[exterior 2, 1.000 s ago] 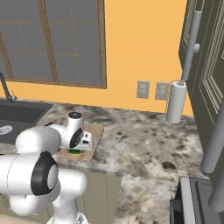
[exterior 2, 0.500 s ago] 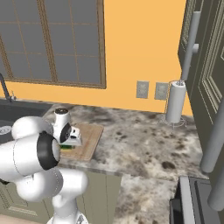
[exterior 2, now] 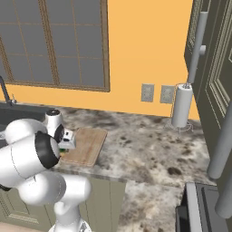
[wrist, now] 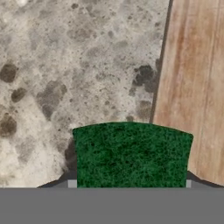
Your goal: Pick up the sponge from the counter and clean the cutting board by briefly scrubbing or pressing down on the cutting board. Once finished, release the sponge.
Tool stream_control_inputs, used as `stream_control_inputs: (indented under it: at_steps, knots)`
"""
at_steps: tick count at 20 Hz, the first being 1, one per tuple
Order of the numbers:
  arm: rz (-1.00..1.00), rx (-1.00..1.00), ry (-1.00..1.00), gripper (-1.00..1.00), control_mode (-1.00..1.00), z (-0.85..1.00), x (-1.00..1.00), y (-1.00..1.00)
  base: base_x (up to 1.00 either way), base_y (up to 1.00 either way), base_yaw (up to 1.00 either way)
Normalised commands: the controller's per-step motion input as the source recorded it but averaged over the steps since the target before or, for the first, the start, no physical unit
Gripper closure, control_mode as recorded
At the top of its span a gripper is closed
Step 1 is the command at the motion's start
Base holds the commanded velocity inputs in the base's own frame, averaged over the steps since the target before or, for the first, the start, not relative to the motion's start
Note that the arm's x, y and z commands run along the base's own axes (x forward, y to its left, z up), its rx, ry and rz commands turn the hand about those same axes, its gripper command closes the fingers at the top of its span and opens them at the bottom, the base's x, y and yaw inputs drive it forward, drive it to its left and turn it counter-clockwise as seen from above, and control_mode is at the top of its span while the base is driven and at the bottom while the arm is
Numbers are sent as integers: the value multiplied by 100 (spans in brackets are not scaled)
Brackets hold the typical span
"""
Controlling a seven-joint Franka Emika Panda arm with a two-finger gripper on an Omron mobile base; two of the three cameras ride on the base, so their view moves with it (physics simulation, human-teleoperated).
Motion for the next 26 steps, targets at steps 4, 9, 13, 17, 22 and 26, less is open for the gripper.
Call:
stream_control_inputs:
  at_steps: [4,9,13,17,22,26]
  knots:
    - [0,0,-4,100,-100,8,-6,1,0,0,0]
    - [0,0,-13,100,-100,0,20,35,0,0,0]
    - [0,0,-14,100,-100,0,24,31,0,0,0]
    - [0,0,-11,100,-100,1,13,13,0,0,0]
    - [0,1,-2,-100,-100,26,0,6,0,0,0]
    - [0,3,0,-100,-100,22,3,2,0,0,0]
